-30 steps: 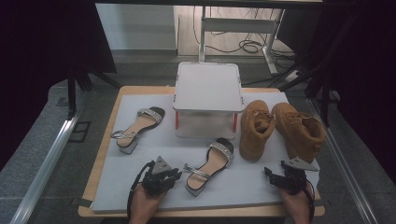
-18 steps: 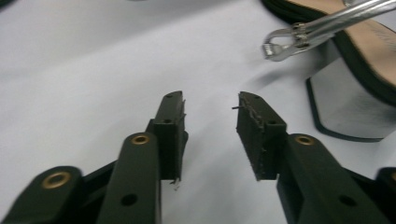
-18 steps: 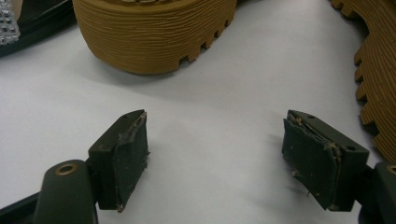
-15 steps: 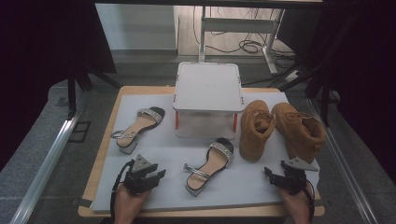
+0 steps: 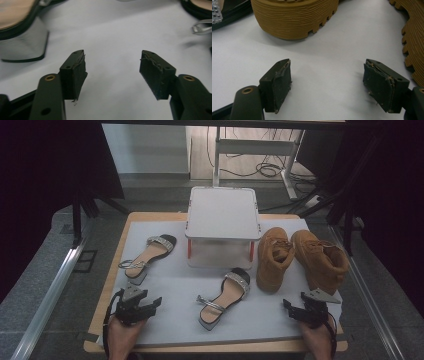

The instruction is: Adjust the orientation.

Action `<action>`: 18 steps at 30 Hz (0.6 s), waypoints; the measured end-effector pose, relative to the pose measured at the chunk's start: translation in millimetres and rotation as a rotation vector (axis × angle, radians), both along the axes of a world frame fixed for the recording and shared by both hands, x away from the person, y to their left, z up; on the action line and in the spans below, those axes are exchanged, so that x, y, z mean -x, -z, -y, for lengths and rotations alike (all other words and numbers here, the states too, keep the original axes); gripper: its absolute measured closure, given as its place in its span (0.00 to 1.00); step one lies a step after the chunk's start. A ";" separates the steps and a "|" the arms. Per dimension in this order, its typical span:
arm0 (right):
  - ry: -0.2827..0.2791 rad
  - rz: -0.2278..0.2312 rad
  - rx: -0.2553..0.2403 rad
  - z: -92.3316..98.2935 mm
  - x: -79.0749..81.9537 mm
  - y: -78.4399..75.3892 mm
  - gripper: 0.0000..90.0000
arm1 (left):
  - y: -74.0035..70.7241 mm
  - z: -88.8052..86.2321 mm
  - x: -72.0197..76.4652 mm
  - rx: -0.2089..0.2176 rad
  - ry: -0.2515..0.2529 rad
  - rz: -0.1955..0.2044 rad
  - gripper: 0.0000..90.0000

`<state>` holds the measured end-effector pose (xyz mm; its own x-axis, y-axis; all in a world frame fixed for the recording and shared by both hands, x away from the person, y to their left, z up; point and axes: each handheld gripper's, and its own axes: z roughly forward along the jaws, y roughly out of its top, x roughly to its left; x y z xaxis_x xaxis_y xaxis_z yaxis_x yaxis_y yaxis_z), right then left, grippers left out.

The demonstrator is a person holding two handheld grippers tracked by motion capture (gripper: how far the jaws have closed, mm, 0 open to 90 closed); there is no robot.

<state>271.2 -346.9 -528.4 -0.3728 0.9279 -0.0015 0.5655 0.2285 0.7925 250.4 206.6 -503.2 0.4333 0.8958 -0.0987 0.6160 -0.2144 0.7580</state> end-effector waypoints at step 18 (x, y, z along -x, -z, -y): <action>0.000 0.000 0.000 0.0 0.0 0.0 0.25 | -0.1 -49.6 -18.5 -0.031 -0.133 0.020 0.78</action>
